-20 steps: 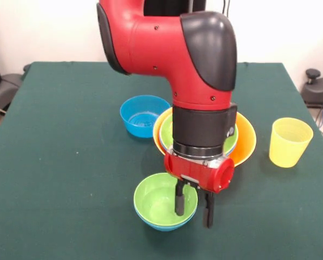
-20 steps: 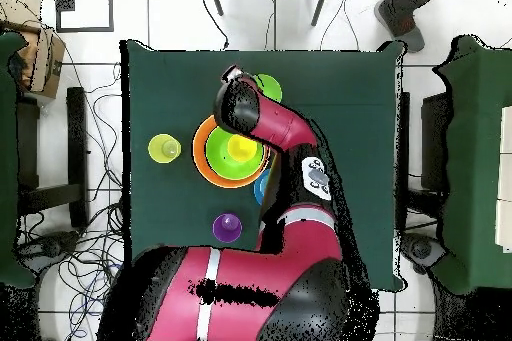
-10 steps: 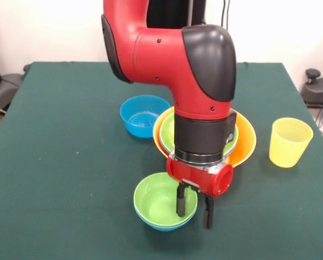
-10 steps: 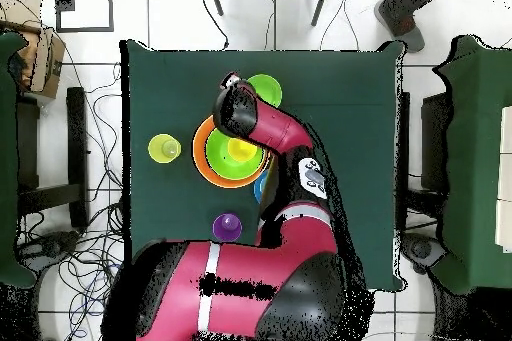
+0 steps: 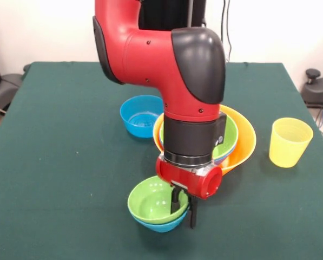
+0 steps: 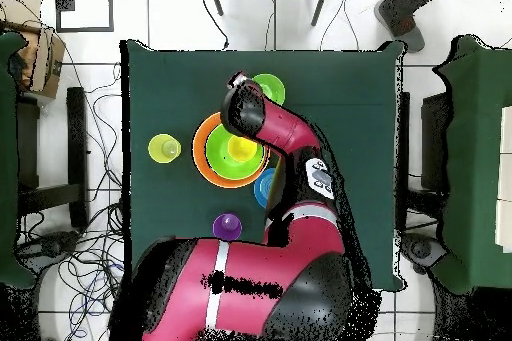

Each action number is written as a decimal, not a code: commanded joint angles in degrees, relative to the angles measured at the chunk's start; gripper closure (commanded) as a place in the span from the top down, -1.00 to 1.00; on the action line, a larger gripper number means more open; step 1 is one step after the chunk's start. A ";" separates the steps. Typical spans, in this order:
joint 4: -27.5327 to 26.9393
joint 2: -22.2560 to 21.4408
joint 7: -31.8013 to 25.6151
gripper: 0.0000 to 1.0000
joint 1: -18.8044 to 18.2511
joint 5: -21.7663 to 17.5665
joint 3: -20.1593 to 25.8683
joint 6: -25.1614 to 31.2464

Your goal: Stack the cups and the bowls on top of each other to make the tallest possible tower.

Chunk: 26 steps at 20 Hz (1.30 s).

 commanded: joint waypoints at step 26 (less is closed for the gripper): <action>3.65 -3.14 1.08 -1.00 -1.09 -6.04 1.91 3.68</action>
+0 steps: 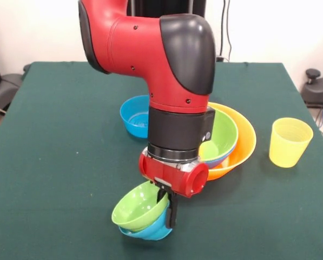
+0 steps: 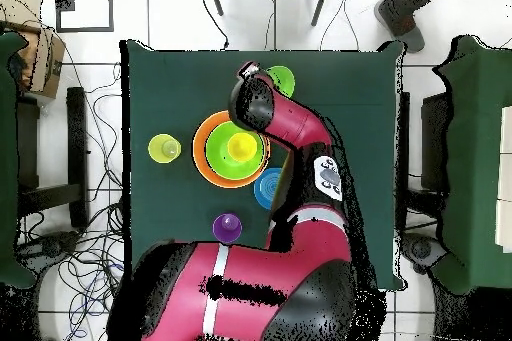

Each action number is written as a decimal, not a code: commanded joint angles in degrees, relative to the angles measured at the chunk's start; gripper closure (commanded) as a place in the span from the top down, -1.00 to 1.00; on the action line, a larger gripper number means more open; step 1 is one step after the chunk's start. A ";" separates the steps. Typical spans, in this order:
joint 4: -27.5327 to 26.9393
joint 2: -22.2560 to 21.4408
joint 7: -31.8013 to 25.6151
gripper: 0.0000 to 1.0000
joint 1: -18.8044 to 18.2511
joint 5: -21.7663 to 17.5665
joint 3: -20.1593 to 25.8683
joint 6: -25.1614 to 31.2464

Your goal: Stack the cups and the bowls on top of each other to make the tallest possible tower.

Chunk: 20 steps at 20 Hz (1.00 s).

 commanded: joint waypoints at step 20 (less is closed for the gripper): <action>13.45 -16.15 1.29 -1.00 -0.54 -7.74 -0.22 14.36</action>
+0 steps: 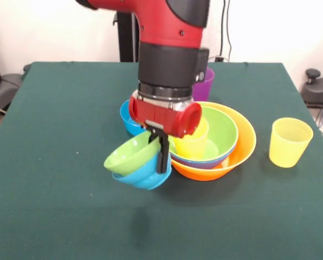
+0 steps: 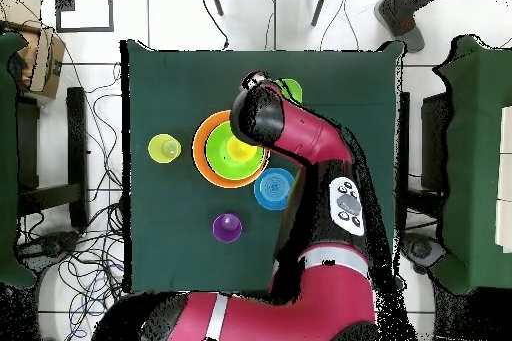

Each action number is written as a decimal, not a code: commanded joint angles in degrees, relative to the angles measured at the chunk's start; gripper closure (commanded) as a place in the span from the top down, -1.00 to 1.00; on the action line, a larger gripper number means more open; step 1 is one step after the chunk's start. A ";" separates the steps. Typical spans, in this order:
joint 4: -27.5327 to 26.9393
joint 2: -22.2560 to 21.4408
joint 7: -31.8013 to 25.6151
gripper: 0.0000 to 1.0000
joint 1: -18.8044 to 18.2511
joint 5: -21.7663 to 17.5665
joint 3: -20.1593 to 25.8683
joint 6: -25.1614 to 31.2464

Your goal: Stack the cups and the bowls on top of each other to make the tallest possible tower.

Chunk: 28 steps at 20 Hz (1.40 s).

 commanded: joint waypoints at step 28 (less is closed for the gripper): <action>6.91 -7.49 11.29 -1.00 10.98 1.64 -8.08 13.10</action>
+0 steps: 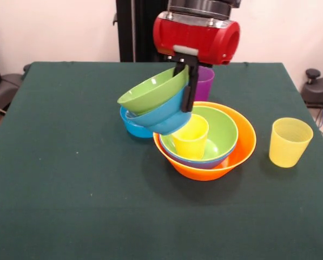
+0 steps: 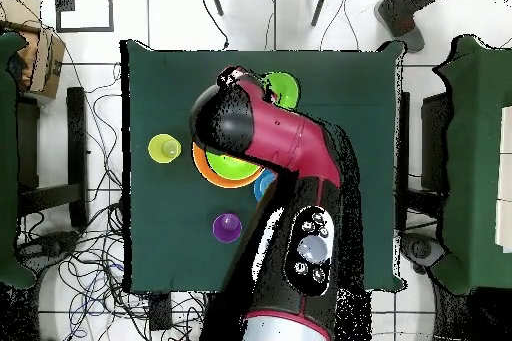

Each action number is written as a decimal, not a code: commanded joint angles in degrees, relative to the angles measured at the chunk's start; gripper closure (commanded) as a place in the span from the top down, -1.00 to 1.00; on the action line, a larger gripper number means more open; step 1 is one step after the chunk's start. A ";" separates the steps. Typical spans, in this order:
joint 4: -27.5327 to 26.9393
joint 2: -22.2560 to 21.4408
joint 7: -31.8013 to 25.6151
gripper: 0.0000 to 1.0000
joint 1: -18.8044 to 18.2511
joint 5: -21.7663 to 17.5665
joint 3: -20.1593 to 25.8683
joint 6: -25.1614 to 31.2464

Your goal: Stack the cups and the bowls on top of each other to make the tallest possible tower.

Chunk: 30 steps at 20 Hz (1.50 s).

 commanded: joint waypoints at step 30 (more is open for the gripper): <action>10.36 0.73 12.32 -1.00 8.25 1.00 -2.80 12.74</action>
